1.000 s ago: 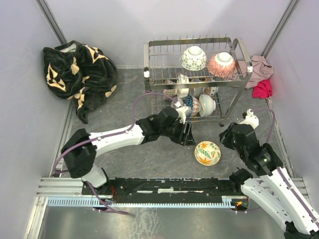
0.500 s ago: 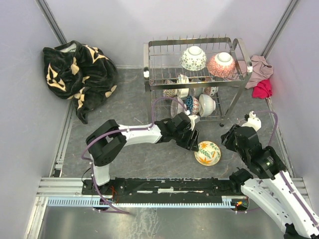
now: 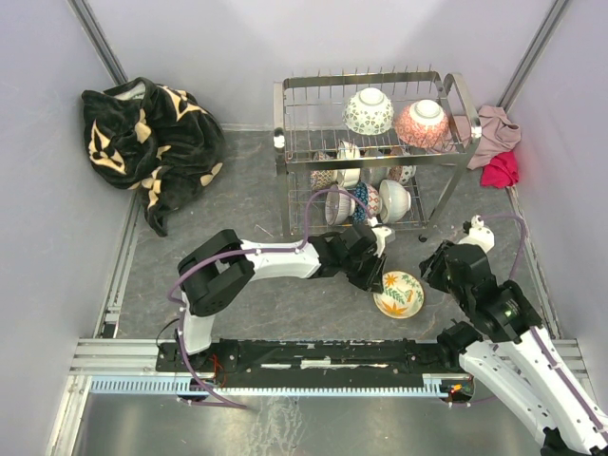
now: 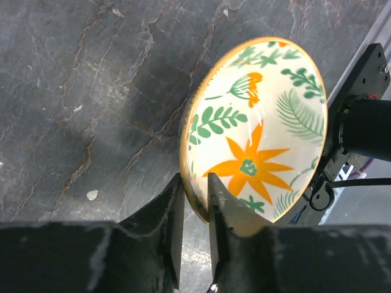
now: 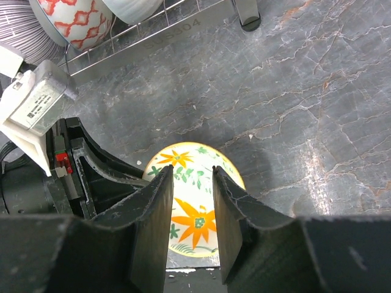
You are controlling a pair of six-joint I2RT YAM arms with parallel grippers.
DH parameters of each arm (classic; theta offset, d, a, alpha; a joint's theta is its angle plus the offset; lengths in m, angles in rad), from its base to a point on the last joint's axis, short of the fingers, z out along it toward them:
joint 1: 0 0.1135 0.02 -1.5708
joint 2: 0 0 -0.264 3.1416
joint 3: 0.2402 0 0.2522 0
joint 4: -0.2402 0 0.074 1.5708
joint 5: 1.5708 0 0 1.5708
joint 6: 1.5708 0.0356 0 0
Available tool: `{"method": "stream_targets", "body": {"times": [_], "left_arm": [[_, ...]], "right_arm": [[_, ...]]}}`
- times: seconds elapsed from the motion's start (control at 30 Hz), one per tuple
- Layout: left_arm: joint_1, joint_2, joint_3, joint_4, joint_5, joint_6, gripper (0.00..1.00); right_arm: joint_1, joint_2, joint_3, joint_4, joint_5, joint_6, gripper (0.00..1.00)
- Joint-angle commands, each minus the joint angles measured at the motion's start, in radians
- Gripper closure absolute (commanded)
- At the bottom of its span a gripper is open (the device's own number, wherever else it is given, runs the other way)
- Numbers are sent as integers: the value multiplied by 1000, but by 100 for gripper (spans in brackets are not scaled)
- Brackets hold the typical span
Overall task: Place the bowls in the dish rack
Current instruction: Move the bowl to the center of the board.
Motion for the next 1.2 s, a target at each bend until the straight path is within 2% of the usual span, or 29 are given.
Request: {"method": "stream_targets", "body": {"times": [0.0, 0.1, 0.23, 0.43, 0.63, 0.73, 0.87, 0.93, 1.07, 1.17], "left_arm": [[-2, 6, 40, 12, -25, 56, 77], [-4, -39, 12, -3, -74, 58, 96], [-3, -128, -52, -41, -150, 64, 97], [0, -306, -187, -120, -354, 26, 97], [47, -467, -307, -216, -509, -40, 96], [113, -556, -390, -216, -512, -66, 86], [182, -622, -434, -242, -507, -54, 79], [201, -643, -445, -259, -514, -49, 69], [222, -681, -462, -276, -518, -45, 56], [227, -694, -453, -296, -523, -39, 51]], "right_arm": [[4, -16, -7, 32, -6, -6, 60], [3, -20, -14, 32, -11, -7, 60], [3, -23, -24, 45, -25, -5, 60], [3, -9, -43, 82, -62, -1, 60], [3, 29, -58, 137, -115, 3, 60], [4, 46, -61, 160, -133, 4, 60], [4, 62, -61, 180, -151, 6, 60], [3, 67, -62, 185, -160, 6, 60], [3, 65, -71, 191, -170, 8, 60], [3, 68, -78, 200, -180, 9, 60]]}}
